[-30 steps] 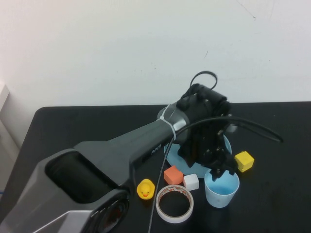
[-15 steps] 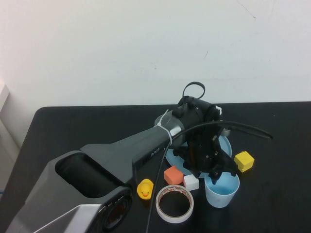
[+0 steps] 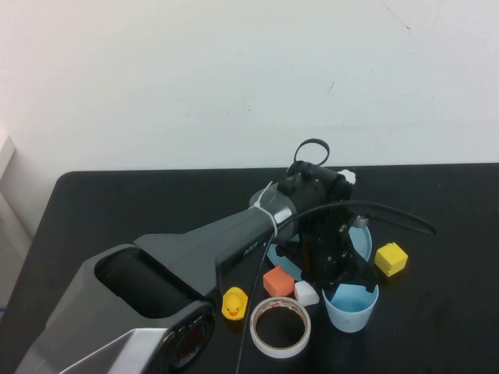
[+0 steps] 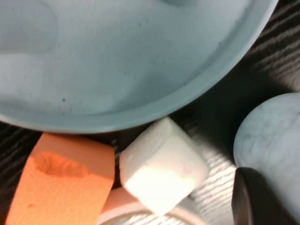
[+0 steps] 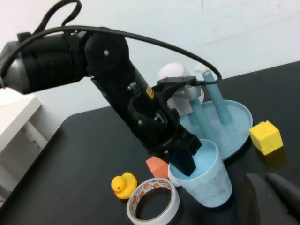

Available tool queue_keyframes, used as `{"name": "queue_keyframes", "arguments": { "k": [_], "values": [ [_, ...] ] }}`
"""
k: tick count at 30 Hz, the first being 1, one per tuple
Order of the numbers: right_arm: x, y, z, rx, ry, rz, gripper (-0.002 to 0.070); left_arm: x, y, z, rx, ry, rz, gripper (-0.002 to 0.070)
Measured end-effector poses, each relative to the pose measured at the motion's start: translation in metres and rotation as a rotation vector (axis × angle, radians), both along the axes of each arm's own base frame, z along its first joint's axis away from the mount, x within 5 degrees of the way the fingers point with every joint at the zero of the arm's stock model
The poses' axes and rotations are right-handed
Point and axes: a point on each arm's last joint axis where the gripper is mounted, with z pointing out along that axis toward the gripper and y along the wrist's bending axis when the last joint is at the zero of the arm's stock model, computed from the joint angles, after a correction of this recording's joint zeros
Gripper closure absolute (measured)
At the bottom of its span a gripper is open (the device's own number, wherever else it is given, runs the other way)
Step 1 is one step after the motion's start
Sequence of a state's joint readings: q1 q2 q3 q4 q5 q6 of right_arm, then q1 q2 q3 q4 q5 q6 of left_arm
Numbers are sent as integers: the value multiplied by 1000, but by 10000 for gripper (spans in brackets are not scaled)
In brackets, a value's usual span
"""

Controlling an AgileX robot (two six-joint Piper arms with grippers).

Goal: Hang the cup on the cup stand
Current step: Pick up the cup from the table, then adjust the cup with two arms

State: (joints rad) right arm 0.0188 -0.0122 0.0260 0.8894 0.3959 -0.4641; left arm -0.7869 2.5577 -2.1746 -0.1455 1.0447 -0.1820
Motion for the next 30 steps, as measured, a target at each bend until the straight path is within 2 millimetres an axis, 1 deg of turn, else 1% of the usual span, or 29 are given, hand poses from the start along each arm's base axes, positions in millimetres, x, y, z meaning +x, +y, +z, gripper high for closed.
{"name": "queue_keyframes", "arguments": {
  "k": [5, 7, 8, 11, 14, 15, 17, 18, 20, 22, 23, 24, 26, 27, 29, 30],
  "values": [
    [0, 0, 0, 0, 0, 0, 678, -6, 3, 2, 52, 18, -78, 669],
    [0, 0, 0, 0, 0, 0, 678, -11, 2, 11, 94, -5, -140, 669],
    [0, 0, 0, 2, 0, 0, 678, -15, 0, 18, 113, -23, -172, 669],
    [0, 0, 0, 8, 0, -1, 678, -27, -5, 53, 159, -121, -254, 669],
    [0, 0, 0, 12, 0, -1, 678, -41, -9, 99, 119, -211, -294, 669],
    [0, 0, 1, 17, 0, 0, 678, -46, -9, 119, 104, -254, -308, 669],
    [0, 1, 1, 26, 4, 5, 678, -54, -7, 147, 104, -333, -327, 669],
    [0, 2, 0, 32, 8, 10, 678, -57, -3, 161, 121, -382, -335, 669],
    [-1, 2, 0, 39, 14, 18, 678, -64, 5, 181, 151, -455, -343, 669],
    [-1, 3, 0, 46, 19, 30, 678, -72, 16, 198, 170, -522, -340, 669],
    [-2, 4, 0, 51, 22, 35, 678, -75, 20, 200, 169, -536, -335, 669],
    [-2, 4, 0, 50, 23, 39, 678, -81, 26, 209, 153, -573, -325, 669],
    [-2, 5, 0, 62, 25, 49, 678, -92, 40, 217, 108, -624, -308, 669],
    [-2, 6, 0, 66, 24, 55, 678, -98, 46, 214, 88, -640, -309, 669],
    [-3, 8, 2, 78, 7, 79, 678, -111, 64, 217, 36, -694, -293, 669],
    [-3, 9, 4, 86, -7, 95, 678, -118, 74, 215, 11, -721, -284, 669]
  ]
}}
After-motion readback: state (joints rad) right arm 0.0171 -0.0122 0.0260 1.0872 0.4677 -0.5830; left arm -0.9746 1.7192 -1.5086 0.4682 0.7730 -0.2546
